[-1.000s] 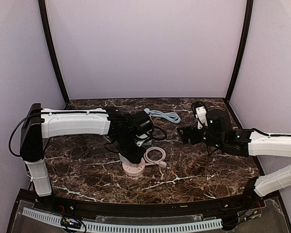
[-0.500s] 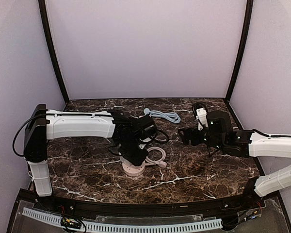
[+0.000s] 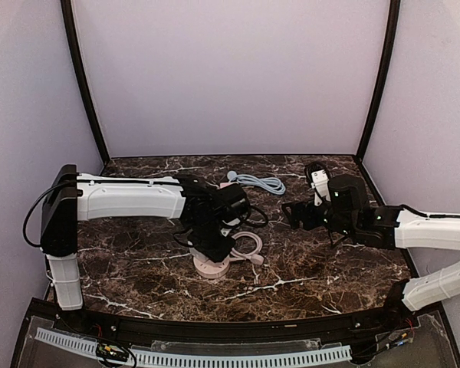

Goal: Insert the plug

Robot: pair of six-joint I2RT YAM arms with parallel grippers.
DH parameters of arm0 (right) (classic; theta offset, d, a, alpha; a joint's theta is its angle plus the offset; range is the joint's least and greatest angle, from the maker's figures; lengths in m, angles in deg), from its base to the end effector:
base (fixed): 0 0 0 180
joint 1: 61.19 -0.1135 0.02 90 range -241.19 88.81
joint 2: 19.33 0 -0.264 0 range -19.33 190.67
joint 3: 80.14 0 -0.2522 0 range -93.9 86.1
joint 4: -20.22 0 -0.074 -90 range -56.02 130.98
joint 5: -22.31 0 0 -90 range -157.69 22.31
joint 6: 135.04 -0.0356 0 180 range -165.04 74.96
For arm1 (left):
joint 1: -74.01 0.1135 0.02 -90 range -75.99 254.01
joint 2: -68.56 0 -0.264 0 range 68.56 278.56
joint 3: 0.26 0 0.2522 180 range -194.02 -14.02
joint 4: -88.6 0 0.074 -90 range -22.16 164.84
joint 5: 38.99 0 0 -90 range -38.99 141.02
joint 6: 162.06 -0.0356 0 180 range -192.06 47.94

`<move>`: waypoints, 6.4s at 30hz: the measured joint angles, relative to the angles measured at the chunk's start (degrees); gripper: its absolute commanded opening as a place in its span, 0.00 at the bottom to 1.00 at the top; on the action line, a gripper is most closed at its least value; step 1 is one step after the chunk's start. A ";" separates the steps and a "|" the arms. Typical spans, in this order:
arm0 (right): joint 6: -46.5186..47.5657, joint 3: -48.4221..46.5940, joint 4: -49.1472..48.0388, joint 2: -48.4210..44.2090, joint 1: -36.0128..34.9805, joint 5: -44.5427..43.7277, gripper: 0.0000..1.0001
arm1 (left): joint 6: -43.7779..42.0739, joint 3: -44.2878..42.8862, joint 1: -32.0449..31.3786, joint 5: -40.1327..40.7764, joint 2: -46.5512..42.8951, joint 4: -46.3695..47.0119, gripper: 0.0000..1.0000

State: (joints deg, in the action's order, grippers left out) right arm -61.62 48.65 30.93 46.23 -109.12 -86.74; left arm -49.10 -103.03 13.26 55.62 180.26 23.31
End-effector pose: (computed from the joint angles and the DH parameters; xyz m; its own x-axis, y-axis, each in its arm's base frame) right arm 0.1779 0.1797 0.2457 -0.4157 -0.0580 -0.9077 -0.4016 0.9071 0.1260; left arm 0.1962 -0.3446 0.2143 -0.7680 0.5757 -0.2806 0.6075 0.7935 -0.0349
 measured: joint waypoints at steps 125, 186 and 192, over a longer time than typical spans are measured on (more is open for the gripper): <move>-2.43 -22.43 -7.28 39.34 -22.51 5.29 0.18 | -2.45 38.23 9.66 14.62 -43.52 22.32 0.48; -3.34 -12.35 -19.74 35.54 -24.72 8.28 0.28 | -3.28 31.06 10.14 12.59 -37.57 21.53 0.85; 0.02 -17.18 -9.90 30.18 -24.30 7.48 0.39 | -4.46 30.91 10.14 13.05 -38.71 21.84 0.86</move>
State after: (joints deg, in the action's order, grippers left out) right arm -61.59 31.47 21.03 76.41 -133.42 -79.27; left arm -53.55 -72.13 23.40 68.66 141.55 45.14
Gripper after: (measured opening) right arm 0.326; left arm 0.856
